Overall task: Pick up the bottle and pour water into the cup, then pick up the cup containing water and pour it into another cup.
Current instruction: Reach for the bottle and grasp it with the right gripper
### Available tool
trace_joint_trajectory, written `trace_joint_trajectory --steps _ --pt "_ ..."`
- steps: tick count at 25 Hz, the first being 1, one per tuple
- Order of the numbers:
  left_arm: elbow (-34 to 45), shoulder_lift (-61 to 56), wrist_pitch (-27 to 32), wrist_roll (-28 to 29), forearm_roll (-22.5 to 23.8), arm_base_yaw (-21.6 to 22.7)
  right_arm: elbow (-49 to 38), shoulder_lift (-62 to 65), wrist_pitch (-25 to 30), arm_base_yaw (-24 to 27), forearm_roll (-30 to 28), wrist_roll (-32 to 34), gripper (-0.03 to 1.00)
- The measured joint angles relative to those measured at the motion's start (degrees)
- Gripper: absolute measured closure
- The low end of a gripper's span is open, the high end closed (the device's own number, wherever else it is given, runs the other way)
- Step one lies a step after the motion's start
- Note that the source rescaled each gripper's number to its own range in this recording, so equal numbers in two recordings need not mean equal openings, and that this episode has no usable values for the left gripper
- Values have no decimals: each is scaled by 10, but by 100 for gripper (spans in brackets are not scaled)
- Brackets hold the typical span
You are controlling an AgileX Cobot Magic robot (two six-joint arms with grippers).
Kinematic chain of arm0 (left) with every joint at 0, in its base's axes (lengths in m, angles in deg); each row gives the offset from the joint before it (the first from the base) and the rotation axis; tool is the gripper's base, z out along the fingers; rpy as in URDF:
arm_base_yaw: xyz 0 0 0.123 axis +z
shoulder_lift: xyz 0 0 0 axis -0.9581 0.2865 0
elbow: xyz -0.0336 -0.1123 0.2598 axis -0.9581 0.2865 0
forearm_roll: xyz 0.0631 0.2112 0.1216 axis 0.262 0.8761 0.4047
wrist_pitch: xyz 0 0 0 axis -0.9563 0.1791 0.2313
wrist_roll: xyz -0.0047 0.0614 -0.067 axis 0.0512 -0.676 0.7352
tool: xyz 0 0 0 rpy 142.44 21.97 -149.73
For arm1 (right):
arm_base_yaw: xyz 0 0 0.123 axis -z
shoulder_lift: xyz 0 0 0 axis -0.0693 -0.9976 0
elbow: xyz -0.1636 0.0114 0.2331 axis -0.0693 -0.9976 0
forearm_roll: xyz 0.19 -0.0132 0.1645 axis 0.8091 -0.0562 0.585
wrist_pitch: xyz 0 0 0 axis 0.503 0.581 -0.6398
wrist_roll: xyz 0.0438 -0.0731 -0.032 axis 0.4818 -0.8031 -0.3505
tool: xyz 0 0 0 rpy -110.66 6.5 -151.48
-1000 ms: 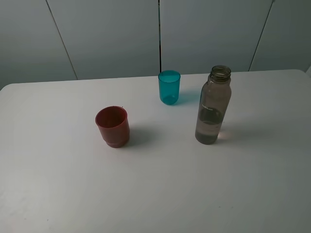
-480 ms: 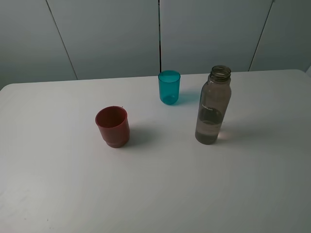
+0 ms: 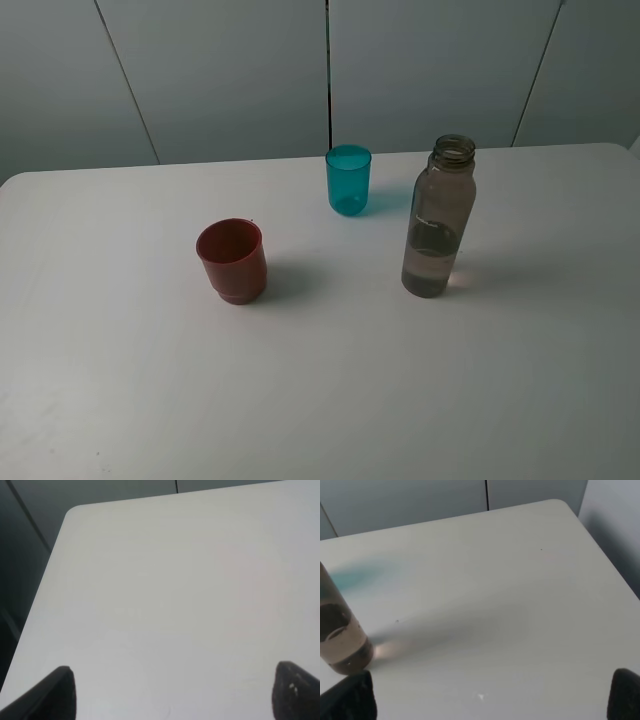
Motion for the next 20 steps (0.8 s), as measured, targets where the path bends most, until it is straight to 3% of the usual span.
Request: trace_joint_trajectory --steps 13,18,20 --pt "0 0 0 0 0 0 0 0 -4 0 11 -12 -3" --pt "0 0 0 1 0 0 4 -9 -16 0 22 -67 -3" --pt "0 0 0 1 0 0 7 -31 -55 0 41 -99 -3"
